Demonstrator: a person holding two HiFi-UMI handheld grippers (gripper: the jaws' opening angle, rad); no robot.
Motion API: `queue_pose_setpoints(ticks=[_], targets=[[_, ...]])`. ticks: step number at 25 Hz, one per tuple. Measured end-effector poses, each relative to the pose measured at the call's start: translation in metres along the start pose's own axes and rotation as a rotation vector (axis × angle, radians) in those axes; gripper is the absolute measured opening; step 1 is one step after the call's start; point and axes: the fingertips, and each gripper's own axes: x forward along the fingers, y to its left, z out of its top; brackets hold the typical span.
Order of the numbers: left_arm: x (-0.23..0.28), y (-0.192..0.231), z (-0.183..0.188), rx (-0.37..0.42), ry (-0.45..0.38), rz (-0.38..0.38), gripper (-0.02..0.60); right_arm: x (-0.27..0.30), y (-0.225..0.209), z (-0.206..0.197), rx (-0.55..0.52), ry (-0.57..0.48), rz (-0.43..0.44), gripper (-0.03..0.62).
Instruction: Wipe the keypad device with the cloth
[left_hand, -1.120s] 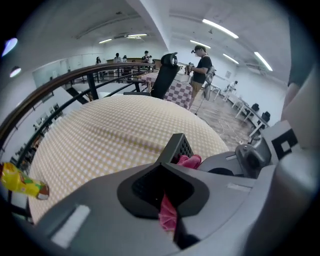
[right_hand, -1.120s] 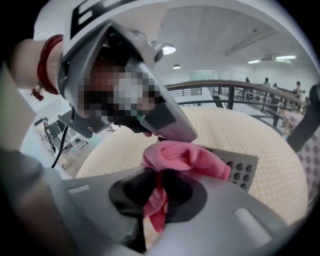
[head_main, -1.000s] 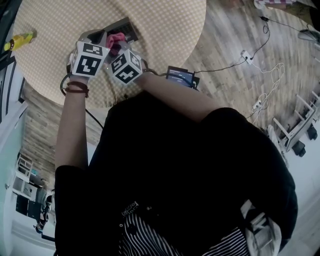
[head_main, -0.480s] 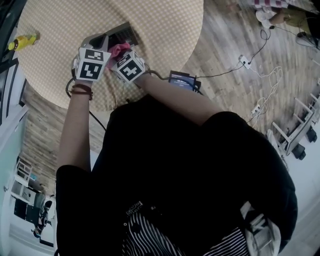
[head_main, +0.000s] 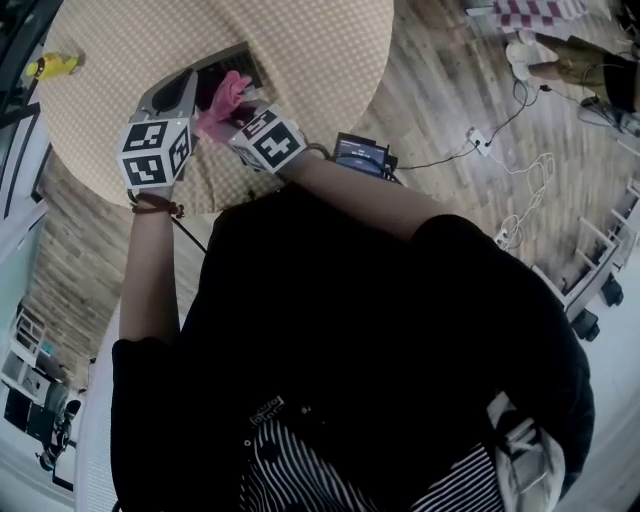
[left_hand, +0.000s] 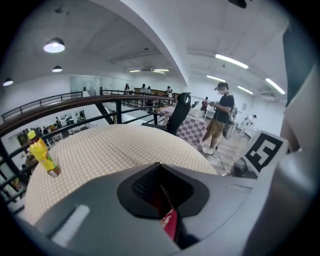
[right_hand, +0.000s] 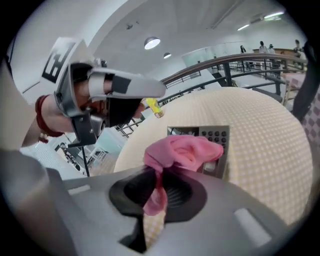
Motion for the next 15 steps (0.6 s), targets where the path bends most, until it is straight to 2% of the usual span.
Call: queue_pose_setpoints(ticks=[3,6,8,10,12,15], targets=[[-0.031,-0.004,-0.004,-0.121,-0.069,-0.034,0.000,-0.018,0.014,0.015,0.021,-0.021,0.022,0.046],[-0.069,-0.023,-0.003,-0.313,-0.187,-0.090,0.000,-0.049,0.032,0.027,-0.011,-0.057,0.045,0.046],[-0.089,-0.043,-0.005,-0.420,-0.250,-0.101,0.000,-0.077,0.037,0.028,-0.022,-0.080,0.061,0.044],[-0.099,-0.075,-0.006,-0.452,-0.283,-0.101,0.000,-0.115,0.034,0.024,-0.038,-0.108,0.074,0.044],[-0.103,-0.105,-0.004,-0.446,-0.300,-0.106,0.000,-0.152,0.031,0.024,-0.076,-0.144,0.080,0.044],[-0.109,-0.126,0.000,-0.430,-0.308,-0.104,0.002,-0.179,0.038,0.023,-0.142,-0.176,0.077,0.044]])
